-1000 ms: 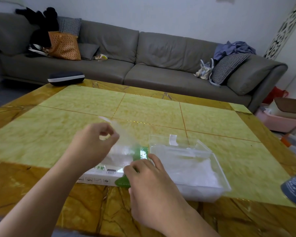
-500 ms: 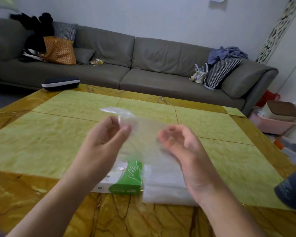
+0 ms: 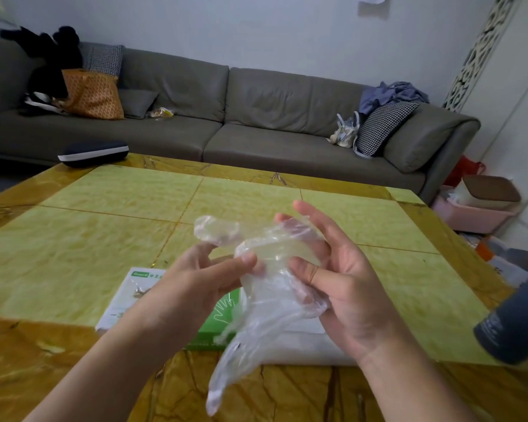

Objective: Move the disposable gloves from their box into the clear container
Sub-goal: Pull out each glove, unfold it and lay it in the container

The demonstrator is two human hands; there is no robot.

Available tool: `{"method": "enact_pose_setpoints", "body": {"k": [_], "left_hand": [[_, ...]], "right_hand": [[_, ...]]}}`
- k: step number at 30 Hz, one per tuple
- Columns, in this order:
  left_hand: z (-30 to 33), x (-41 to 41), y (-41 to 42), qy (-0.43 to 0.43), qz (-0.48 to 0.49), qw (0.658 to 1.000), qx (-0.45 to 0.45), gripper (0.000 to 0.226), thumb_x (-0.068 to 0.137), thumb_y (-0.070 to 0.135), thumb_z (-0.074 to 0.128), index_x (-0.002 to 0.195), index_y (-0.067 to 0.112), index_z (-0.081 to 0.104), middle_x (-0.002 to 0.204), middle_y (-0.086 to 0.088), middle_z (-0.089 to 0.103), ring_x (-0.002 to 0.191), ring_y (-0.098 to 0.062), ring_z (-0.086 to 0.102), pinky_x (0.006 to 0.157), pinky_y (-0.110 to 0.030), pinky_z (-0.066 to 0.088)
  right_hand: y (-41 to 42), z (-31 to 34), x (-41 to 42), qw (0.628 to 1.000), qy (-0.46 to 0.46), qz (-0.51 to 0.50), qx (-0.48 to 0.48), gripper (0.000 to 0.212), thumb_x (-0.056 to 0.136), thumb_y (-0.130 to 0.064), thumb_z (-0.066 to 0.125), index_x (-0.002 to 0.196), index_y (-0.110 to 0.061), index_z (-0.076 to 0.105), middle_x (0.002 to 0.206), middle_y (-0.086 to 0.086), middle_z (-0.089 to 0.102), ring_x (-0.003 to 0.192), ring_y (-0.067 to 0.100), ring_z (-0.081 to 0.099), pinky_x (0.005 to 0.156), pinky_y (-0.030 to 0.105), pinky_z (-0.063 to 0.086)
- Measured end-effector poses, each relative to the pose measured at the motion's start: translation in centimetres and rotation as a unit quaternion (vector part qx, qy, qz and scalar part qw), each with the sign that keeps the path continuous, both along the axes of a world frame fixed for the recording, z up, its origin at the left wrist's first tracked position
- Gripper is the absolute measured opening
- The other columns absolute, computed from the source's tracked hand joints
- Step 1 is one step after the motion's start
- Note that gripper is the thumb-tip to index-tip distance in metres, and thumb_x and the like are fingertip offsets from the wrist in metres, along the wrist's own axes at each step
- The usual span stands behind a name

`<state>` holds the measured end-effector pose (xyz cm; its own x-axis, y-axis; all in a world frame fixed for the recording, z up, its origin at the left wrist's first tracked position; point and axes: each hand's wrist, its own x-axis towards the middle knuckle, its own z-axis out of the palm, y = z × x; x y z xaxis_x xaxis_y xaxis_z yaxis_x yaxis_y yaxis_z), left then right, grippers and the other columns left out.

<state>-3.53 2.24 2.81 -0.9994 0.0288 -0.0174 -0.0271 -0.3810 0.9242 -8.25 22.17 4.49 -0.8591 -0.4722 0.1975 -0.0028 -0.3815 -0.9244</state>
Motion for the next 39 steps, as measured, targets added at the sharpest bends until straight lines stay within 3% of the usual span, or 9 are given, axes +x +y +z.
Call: {"method": "enact_pose_setpoints", "body": {"k": [4, 10, 15, 21, 24, 28, 32, 34, 39], "left_hand": [[0.3, -0.1, -0.6, 0.021, 0.067, 0.996, -0.050, 0.023, 0.082, 0.016, 0.080, 0.097, -0.001, 0.074, 0.078, -0.015, 0.064, 0.069, -0.022, 0.062, 0.073, -0.031, 0.058], [1.1, 0.7, -0.2, 0.039, 0.087, 0.979, -0.183, 0.016, 0.086, 0.022, 0.077, 0.091, 0.008, 0.074, 0.067, -0.008, 0.053, 0.051, -0.017, 0.042, 0.048, -0.026, 0.037], [1.3, 0.4, -1.9, 0.024, 0.102, 0.955, -0.278, 0.018, 0.078, 0.033, 0.084, 0.090, 0.021, 0.078, 0.073, -0.002, 0.061, 0.057, -0.012, 0.046, 0.057, -0.026, 0.043], [0.5, -0.1, -3.1, 0.003, 0.221, 0.963, -0.155, 0.026, 0.078, 0.014, 0.083, 0.102, 0.020, 0.076, 0.083, -0.001, 0.063, 0.075, -0.017, 0.058, 0.074, -0.035, 0.051], [0.6, 0.4, -0.8, 0.111, 0.280, 0.894, -0.332, 0.027, 0.087, 0.014, 0.075, 0.106, 0.032, 0.068, 0.096, 0.010, 0.066, 0.087, -0.010, 0.064, 0.083, -0.031, 0.056], [0.7, -0.4, 4.5, 0.228, 0.123, 0.793, -0.551, 0.022, 0.098, 0.021, 0.058, 0.109, 0.036, 0.068, 0.103, 0.023, 0.062, 0.096, 0.000, 0.060, 0.079, -0.014, 0.048], [-2.0, -3.6, 7.0, 0.068, -0.033, 0.726, -0.684, 0.034, 0.103, 0.020, 0.045, 0.128, 0.035, 0.062, 0.121, 0.014, 0.063, 0.099, -0.007, 0.063, 0.086, -0.029, 0.057], [-2.3, -4.6, 7.1, 0.011, -0.084, 0.725, -0.683, 0.038, 0.100, 0.016, 0.046, 0.129, 0.036, 0.061, 0.119, 0.012, 0.064, 0.096, -0.009, 0.066, 0.085, -0.033, 0.060], [-1.8, -6.1, 6.6, -0.025, -0.173, 0.687, -0.706, 0.057, 0.089, 0.035, 0.076, 0.141, 0.036, 0.052, 0.113, 0.012, 0.067, 0.091, -0.008, 0.068, 0.082, -0.031, 0.060]], "right_hand": [[0.9, 0.3, -0.5, 0.998, 0.011, -0.026, 0.050, 0.071, 0.086, 0.010, 0.067, 0.148, -0.024, 0.055, 0.139, 0.004, 0.068, 0.058, 0.013, 0.050, 0.050, 0.021, 0.048], [1.0, 0.1, -0.7, 0.972, -0.131, -0.064, 0.185, 0.036, 0.086, -0.023, 0.079, 0.109, 0.005, 0.074, 0.099, 0.016, 0.080, 0.059, 0.024, 0.060, 0.051, 0.028, 0.048], [2.1, 0.0, -1.7, 0.956, -0.088, -0.196, 0.198, 0.008, 0.093, -0.006, 0.074, 0.093, 0.002, 0.074, 0.072, 0.014, 0.070, 0.046, 0.014, 0.044, 0.036, 0.022, 0.033], [4.5, -1.1, -3.1, 0.901, -0.005, -0.295, 0.319, 0.020, 0.101, -0.016, 0.069, 0.083, -0.005, 0.072, 0.054, 0.003, 0.063, 0.039, 0.013, 0.040, 0.040, 0.023, 0.032], [4.8, -1.7, -3.5, 0.877, -0.009, -0.295, 0.380, 0.026, 0.103, -0.016, 0.064, 0.083, 0.000, 0.068, 0.043, -0.003, 0.055, 0.031, 0.013, 0.041, 0.037, 0.021, 0.030], [4.3, -2.4, -3.5, 0.823, 0.040, -0.279, 0.494, 0.026, 0.099, -0.014, 0.057, 0.084, 0.005, 0.065, 0.050, 0.002, 0.063, 0.033, 0.012, 0.056, 0.036, 0.022, 0.038], [4.4, -2.8, -3.6, 0.779, 0.091, -0.270, 0.558, 0.024, 0.099, -0.016, 0.064, 0.081, -0.001, 0.064, 0.070, 0.006, 0.071, 0.037, 0.012, 0.062, 0.038, 0.023, 0.048], [4.8, -3.0, -3.9, 0.759, 0.110, -0.266, 0.584, 0.027, 0.099, -0.018, 0.066, 0.081, 0.002, 0.066, 0.067, 0.007, 0.070, 0.036, 0.014, 0.062, 0.040, 0.027, 0.053], [5.0, -3.8, -5.0, 0.678, 0.167, -0.281, 0.658, 0.037, 0.095, -0.026, 0.071, 0.064, -0.013, 0.056, 0.067, 0.005, 0.064, 0.051, 0.025, 0.064, 0.052, 0.040, 0.061]]}}
